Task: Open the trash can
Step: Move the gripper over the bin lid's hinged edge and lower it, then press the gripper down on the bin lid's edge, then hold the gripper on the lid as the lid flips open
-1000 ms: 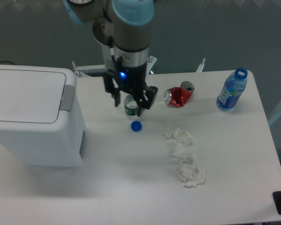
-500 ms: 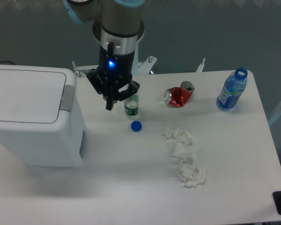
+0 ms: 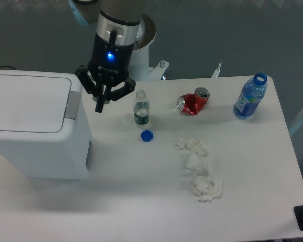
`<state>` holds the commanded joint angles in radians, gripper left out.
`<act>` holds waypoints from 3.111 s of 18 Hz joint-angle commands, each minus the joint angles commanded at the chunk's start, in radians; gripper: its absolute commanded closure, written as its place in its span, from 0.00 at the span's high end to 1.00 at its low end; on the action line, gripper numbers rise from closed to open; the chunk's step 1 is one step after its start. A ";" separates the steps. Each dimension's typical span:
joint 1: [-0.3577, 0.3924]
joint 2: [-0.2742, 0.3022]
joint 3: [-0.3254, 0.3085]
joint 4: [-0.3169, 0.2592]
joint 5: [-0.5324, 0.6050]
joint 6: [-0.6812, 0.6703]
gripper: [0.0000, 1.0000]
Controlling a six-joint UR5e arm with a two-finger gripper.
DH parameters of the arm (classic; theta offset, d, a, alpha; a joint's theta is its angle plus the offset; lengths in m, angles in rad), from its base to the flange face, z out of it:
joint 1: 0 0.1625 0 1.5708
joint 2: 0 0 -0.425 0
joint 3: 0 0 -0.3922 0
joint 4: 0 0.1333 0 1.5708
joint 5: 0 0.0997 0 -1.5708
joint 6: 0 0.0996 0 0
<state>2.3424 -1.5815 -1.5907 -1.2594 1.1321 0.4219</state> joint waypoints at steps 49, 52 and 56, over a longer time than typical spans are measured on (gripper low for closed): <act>-0.043 0.012 -0.052 0.014 -0.014 -0.037 0.00; -0.043 0.009 -0.054 0.014 -0.014 -0.034 0.00; -0.043 0.006 -0.054 0.015 -0.014 -0.034 0.00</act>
<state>2.2994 -1.5754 -1.6444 -1.2441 1.1183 0.3881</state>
